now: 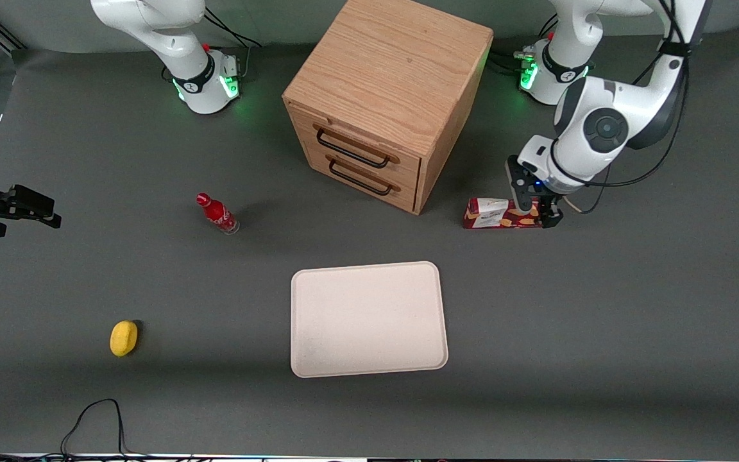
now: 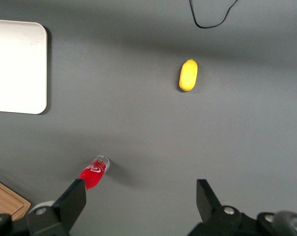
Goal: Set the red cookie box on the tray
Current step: 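Close the left gripper on the cookie box's end and tip it upright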
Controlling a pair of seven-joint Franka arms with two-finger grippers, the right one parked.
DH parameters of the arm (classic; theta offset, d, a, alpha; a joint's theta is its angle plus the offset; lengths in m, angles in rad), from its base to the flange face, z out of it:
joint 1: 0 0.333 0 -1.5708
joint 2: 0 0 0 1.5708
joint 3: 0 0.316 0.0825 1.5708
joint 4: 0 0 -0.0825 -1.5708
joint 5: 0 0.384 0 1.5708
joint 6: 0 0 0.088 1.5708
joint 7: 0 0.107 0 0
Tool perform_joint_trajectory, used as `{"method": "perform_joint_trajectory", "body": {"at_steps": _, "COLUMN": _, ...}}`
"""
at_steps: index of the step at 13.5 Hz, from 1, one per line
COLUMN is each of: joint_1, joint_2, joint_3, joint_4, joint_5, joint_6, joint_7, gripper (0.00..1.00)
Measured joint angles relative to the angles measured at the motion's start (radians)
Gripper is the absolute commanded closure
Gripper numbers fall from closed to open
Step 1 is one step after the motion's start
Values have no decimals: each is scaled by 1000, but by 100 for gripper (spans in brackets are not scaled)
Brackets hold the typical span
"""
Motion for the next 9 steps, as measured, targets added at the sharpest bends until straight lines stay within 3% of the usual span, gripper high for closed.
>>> {"method": "perform_joint_trajectory", "body": {"at_steps": 5, "joint_1": -47, "joint_2": 77, "joint_3": -1, "joint_4": -65, "joint_5": -5, "joint_6": 146, "joint_7": -79, "gripper": 2}}
{"method": "perform_joint_trajectory", "body": {"at_steps": 6, "joint_1": -59, "joint_2": 89, "joint_3": -1, "joint_4": -68, "joint_5": -5, "joint_6": 161, "joint_7": -90, "gripper": 11}}
{"method": "perform_joint_trajectory", "body": {"at_steps": 7, "joint_1": -67, "joint_2": 99, "joint_3": -1, "joint_4": -68, "joint_5": -6, "joint_6": 175, "joint_7": -96, "gripper": 35}}
{"method": "perform_joint_trajectory", "body": {"at_steps": 8, "joint_1": -69, "joint_2": 107, "joint_3": -1, "joint_4": -68, "joint_5": -6, "joint_6": 187, "joint_7": -99, "gripper": 91}}
{"method": "perform_joint_trajectory", "body": {"at_steps": 9, "joint_1": -70, "joint_2": 112, "joint_3": 0, "joint_4": -68, "joint_5": -6, "joint_6": 194, "joint_7": -100, "gripper": 100}}
